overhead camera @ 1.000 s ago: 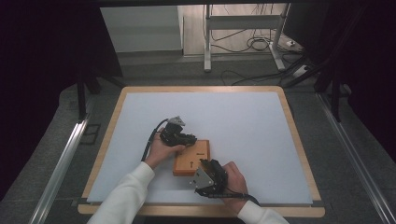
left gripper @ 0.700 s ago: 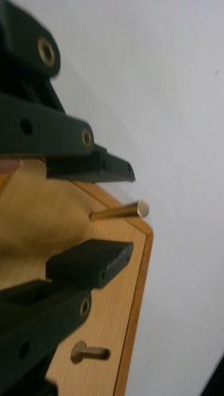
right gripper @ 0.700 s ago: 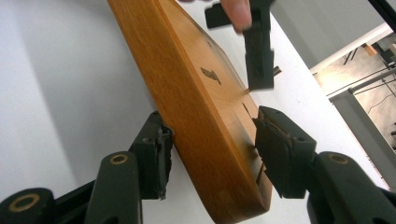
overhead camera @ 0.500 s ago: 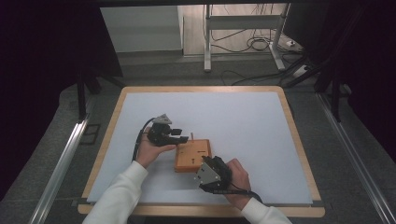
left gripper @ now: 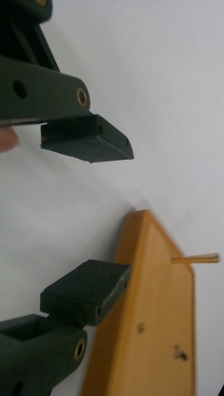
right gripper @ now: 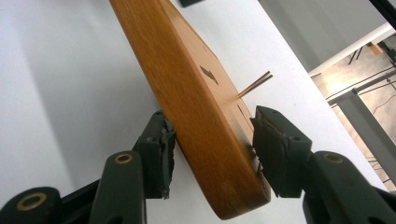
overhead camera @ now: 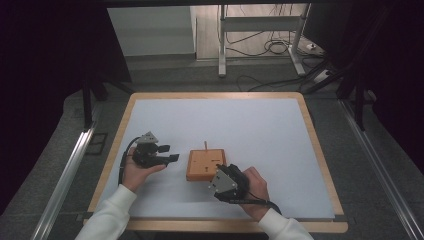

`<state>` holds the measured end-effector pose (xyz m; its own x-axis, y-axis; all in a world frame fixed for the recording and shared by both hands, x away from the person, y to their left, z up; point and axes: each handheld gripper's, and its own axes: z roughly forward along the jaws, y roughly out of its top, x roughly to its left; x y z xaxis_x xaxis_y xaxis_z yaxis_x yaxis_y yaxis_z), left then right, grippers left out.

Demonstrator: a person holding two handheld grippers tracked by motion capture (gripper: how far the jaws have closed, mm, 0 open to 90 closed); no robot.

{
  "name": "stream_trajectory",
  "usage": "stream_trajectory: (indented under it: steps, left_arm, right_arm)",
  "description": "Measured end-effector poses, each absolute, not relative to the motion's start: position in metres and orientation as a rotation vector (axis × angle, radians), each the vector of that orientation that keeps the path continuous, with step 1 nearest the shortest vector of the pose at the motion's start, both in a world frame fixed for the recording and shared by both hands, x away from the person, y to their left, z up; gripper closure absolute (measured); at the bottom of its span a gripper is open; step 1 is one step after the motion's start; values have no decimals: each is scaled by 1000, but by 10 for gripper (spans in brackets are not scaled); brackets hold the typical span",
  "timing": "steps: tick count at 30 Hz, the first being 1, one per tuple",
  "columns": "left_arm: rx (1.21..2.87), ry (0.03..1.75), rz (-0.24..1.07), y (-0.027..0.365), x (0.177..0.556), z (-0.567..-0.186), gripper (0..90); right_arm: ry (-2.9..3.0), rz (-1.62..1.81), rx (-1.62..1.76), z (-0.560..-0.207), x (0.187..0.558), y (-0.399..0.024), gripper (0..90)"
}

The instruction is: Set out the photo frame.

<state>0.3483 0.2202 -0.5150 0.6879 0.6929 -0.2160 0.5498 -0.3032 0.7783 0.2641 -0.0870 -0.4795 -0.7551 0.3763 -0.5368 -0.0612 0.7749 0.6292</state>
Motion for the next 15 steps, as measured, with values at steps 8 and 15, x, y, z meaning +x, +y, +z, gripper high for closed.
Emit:
stream_trajectory:
  steps: [8,15]
  left_arm:
    - [2037,904,248,226,326,-516,383]
    - [2056,902,253,227,316,-523,379]
  right_arm:
    - [2327,827,228,-469,272,-85,522]
    - [2351,825,240,-460,281,-84,541]
